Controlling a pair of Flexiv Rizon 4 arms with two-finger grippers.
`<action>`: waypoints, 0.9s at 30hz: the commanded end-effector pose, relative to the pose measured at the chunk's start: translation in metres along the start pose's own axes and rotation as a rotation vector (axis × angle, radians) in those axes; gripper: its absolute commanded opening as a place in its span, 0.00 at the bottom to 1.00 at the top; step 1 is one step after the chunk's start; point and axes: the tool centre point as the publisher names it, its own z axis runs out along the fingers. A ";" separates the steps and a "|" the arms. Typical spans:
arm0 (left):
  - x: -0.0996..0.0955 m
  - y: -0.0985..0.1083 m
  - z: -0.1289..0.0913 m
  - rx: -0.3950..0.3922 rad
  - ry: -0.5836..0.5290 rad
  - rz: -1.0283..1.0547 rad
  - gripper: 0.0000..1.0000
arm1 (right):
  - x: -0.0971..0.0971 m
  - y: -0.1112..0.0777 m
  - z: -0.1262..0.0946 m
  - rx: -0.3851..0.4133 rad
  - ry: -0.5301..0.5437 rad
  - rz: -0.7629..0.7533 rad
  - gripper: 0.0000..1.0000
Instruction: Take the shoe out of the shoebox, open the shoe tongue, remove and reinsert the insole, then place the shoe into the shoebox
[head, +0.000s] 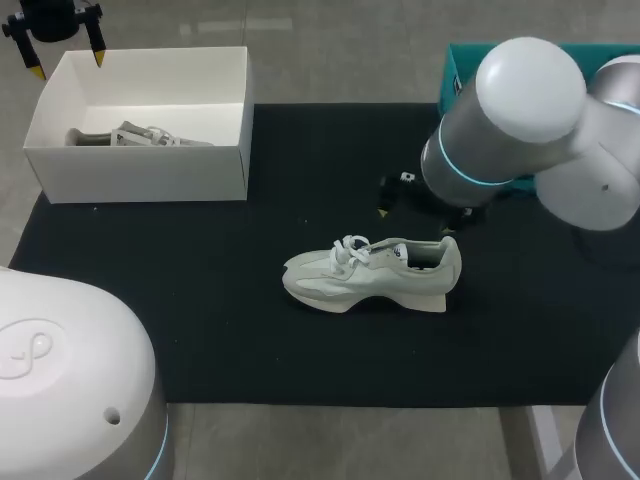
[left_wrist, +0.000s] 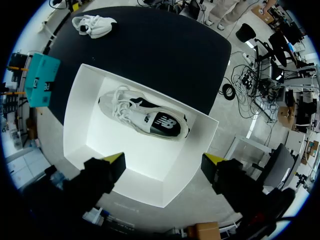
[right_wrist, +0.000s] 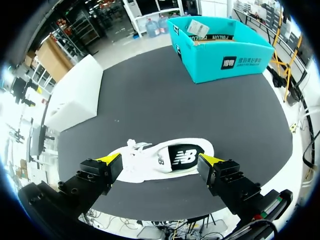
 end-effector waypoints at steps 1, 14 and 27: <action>0.000 0.000 0.000 -0.001 0.002 0.001 1.00 | -0.014 0.011 -0.008 -0.177 0.168 -0.341 1.00; 0.000 0.000 0.000 -0.001 0.002 0.001 1.00 | -0.034 0.038 -0.005 0.049 0.506 -0.977 1.00; 0.000 0.000 0.000 -0.001 0.002 0.001 1.00 | -0.057 0.038 0.002 0.239 0.604 -1.177 1.00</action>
